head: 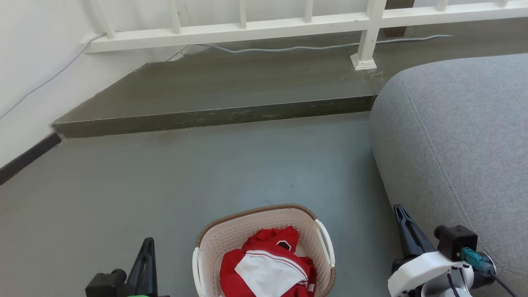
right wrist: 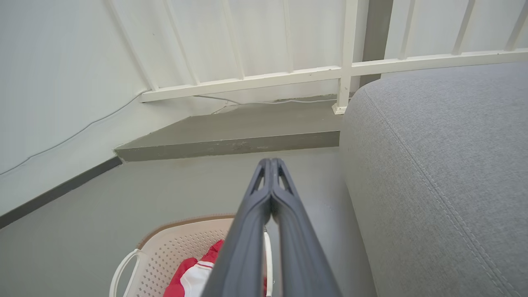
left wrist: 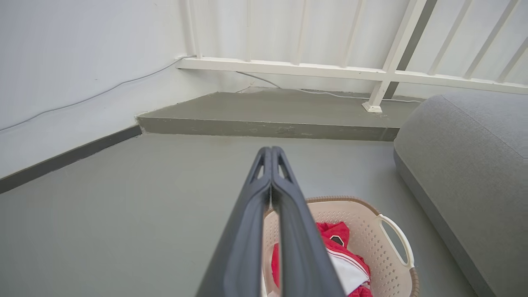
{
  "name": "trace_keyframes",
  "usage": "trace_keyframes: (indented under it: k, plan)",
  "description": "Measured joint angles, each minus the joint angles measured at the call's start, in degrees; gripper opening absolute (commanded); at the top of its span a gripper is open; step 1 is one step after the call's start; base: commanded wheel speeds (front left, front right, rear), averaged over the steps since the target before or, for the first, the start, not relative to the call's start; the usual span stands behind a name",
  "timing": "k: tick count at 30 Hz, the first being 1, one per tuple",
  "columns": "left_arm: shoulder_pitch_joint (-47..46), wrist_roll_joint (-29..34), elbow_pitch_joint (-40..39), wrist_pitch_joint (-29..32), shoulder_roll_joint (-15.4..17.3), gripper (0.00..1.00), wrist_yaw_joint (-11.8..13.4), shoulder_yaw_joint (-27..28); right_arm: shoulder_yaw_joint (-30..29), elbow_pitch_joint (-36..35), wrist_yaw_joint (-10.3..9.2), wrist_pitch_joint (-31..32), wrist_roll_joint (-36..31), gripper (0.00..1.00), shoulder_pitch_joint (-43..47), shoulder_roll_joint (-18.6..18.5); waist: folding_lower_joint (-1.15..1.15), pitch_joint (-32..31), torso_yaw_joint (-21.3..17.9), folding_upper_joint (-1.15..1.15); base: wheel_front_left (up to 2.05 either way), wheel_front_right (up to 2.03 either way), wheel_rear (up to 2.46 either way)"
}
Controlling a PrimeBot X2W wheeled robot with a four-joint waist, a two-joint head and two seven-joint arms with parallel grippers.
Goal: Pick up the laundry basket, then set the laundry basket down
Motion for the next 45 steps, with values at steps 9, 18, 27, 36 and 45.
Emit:
trace_keyframes:
  k: [9,18,27,36,45]
  plan:
    - [0.1,-8.4,-0.3,0.0,-0.1,0.0,-0.6,0.7,-1.5,-1.1,1.32,0.8,8.3,0.0,0.0,0.4,0.0,0.1,0.5,0.0,0.0,0.0,0.0]
    - [-0.1,-16.4,0.0,1.4,-0.2,0.0,-1.1,2.4,-4.0,-1.1,1.85,2.7,16.0,0.0,-0.1,1.1,0.0,0.1,0.9,0.0,0.0,0.0,0.0]
    - [-1.1,-23.8,1.1,2.5,-0.1,0.0,-2.0,3.7,-6.1,-1.1,2.88,4.4,23.3,0.0,-0.3,1.2,0.0,0.2,1.3,0.0,0.0,0.0,0.0]
    - [-2.7,-31.2,2.3,3.7,0.1,0.0,-3.5,4.8,-8.1,-1.0,3.88,6.1,30.5,0.0,-1.4,1.5,0.0,0.2,1.8,0.0,0.0,0.0,0.0]
    - [-4.2,-38.5,3.9,5.1,0.3,0.0,-4.6,5.6,-10.1,-0.5,4.95,7.8,37.6,0.0,-2.2,1.7,0.0,0.2,2.2,0.0,0.0,0.0,0.0]
